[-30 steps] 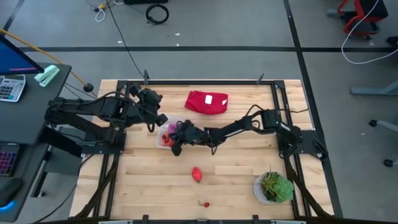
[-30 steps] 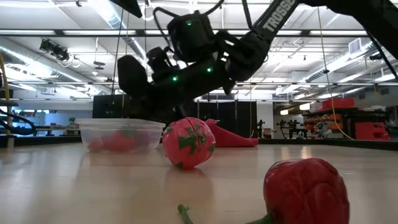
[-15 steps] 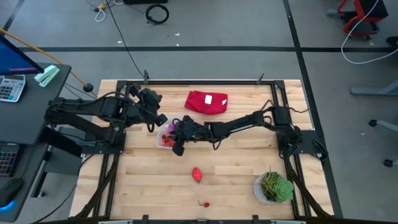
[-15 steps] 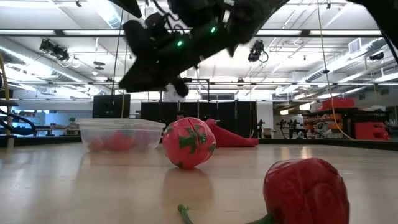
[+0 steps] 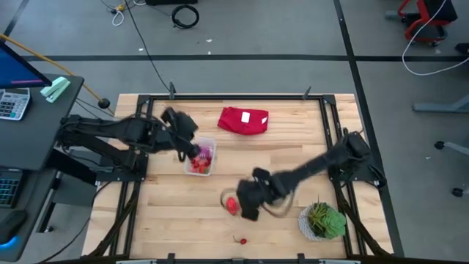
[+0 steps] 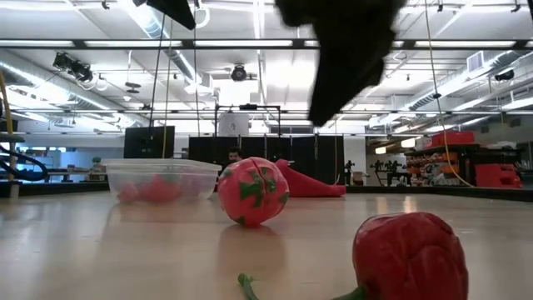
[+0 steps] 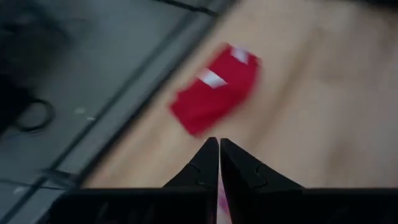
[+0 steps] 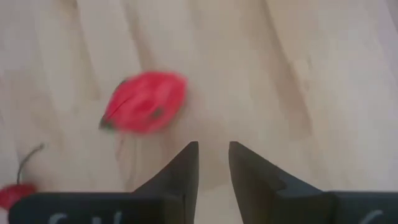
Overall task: Pick and placing Produce into tupperware
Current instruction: Put the red cherry in the transparent bin
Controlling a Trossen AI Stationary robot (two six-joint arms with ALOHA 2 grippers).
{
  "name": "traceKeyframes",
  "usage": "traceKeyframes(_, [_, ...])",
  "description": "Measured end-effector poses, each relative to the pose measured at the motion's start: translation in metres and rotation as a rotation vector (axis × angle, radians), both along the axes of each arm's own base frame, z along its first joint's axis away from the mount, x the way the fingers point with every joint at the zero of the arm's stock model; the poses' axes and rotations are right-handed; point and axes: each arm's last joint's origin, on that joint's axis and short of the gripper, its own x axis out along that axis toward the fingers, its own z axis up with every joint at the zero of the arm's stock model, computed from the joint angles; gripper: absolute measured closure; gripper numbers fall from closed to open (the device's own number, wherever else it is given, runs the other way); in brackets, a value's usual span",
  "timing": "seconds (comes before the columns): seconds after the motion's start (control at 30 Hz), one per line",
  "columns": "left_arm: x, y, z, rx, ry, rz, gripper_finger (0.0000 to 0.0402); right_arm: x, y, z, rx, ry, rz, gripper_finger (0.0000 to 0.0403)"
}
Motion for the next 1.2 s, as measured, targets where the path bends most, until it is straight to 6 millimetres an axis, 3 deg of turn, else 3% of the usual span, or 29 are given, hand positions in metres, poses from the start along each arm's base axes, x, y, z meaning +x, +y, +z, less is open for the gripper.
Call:
traceKeyframes(0.2, [0.017,-0.035,-0.022,-0.139,0.131,-0.244,0.0391,-0.03,0.055,0.001,-0.103,-0.066,0.022,0.0307])
traceKeyframes(0.43, [0.044,-0.088,-0.047,-0.262,0.134,-0.457,0.0387,-0.053,0.09,0.002,-0.109,-0.101,0.064,0.0309])
traceKeyframes(0.63, [0.071,-0.129,-0.086,-0.27,0.189,-0.573,0.0357,-0.062,0.098,0.001,-0.118,-0.089,0.095,0.0309])
traceKeyframes(0.83, [0.094,-0.149,-0.13,-0.308,0.265,-0.613,0.0311,-0.06,0.096,0.001,-0.118,-0.09,0.084,0.0311])
traceKeyframes(1.0, [0.106,-0.165,-0.149,-0.372,0.238,-0.682,0.0267,-0.06,0.095,0.001,-0.146,-0.107,0.068,0.0312])
traceKeyframes(1.2, [0.109,-0.182,-0.157,-0.399,0.189,-0.712,0.0236,-0.06,0.095,0.002,-0.153,-0.111,0.064,0.0311])
